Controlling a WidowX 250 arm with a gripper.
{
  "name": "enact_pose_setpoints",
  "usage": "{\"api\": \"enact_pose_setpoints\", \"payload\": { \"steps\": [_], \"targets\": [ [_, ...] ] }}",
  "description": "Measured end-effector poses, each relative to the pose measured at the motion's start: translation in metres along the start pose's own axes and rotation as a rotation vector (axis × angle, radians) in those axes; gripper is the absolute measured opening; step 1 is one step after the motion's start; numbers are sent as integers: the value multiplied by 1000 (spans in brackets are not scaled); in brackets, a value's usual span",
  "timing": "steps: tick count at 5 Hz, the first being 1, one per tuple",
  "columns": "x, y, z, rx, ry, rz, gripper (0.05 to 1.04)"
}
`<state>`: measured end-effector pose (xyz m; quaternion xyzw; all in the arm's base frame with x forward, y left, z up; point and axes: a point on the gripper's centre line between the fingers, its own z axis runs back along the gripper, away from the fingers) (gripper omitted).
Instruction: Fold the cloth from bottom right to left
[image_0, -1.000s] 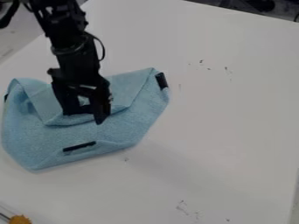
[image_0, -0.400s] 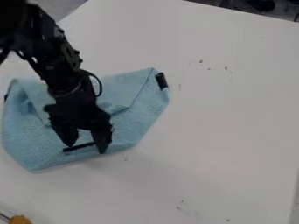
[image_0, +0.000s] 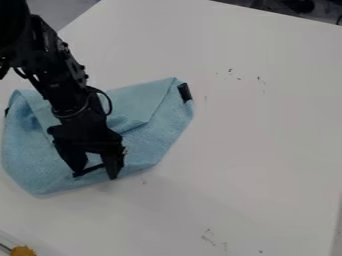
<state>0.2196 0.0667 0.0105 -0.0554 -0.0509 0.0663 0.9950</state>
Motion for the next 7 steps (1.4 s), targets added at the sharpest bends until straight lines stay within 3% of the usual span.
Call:
{"api": "enact_pose_setpoints", "payload": {
  "steps": [1, 2, 4, 5, 6, 7],
  "targets": [
    [1, 3, -2, 1, -8, 3, 812],
    [2, 3, -2, 4, -12, 6, 554],
    [0, 2, 4, 45, 37, -23, 162],
    [2, 3, 13, 80, 45, -43, 65],
    [16, 7, 27, 134, 63, -104, 54],
    [57, 22, 53, 225, 9, -231, 54]
  ]
}}
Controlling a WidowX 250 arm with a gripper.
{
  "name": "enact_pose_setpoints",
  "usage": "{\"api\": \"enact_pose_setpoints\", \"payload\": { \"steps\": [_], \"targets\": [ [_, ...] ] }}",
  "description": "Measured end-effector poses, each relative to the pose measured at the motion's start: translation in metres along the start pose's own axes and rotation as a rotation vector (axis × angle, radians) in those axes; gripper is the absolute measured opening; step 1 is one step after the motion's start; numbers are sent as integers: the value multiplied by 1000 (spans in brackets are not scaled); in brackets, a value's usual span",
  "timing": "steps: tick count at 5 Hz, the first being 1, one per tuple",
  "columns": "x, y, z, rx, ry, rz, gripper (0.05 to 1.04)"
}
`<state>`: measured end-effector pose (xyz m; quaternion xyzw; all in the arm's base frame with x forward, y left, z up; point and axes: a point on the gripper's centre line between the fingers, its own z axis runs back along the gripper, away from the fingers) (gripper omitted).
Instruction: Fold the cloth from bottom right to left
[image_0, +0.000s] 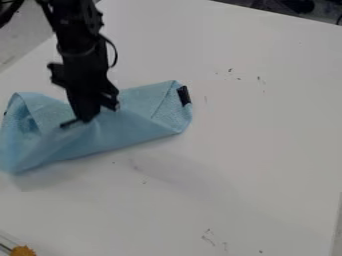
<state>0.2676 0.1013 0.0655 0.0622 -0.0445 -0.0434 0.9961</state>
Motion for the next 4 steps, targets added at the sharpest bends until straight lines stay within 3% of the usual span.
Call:
{"api": "enact_pose_setpoints", "payload": {
  "steps": [1, 2, 3, 4],
  "targets": [
    [35, 27, -7, 15, 2, -140, 54],
    [56, 57, -29, -8, -4, -187, 54],
    [57, 61, -51, -80, 2, -173, 76],
    [55, 59, -54, -118, -4, -143, 224]
  ]
}}
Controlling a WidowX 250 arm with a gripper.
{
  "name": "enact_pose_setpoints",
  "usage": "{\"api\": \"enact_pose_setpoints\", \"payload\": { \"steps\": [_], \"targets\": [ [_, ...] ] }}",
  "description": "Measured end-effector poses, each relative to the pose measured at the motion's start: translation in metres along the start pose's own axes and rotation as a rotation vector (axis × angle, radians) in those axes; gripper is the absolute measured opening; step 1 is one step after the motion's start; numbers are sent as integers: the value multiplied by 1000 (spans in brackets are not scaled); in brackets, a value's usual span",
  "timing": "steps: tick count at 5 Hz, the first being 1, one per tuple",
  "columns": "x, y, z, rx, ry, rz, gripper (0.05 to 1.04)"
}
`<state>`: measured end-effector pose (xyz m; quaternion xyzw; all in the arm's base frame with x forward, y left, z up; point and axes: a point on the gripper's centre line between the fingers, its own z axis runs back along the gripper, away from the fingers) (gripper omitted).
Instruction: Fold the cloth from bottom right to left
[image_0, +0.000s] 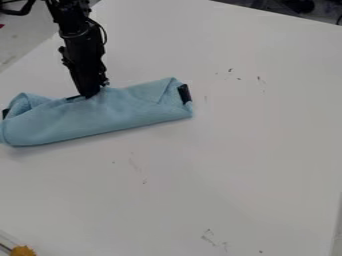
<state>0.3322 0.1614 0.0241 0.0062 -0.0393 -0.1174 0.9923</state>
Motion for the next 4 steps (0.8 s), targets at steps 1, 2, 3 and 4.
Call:
{"api": "enact_pose_setpoints", "payload": {
  "steps": [1, 2, 3, 4],
  "targets": [
    [-2, -2, 1, -10, 13, -2, 478],
    [0, -1, 23, 9, -7, 11, 782],
    [10, 3, 57, 68, -25, 4, 997],
    [11, -6, 69, 61, -5, -1, 1004]
  ]
}}
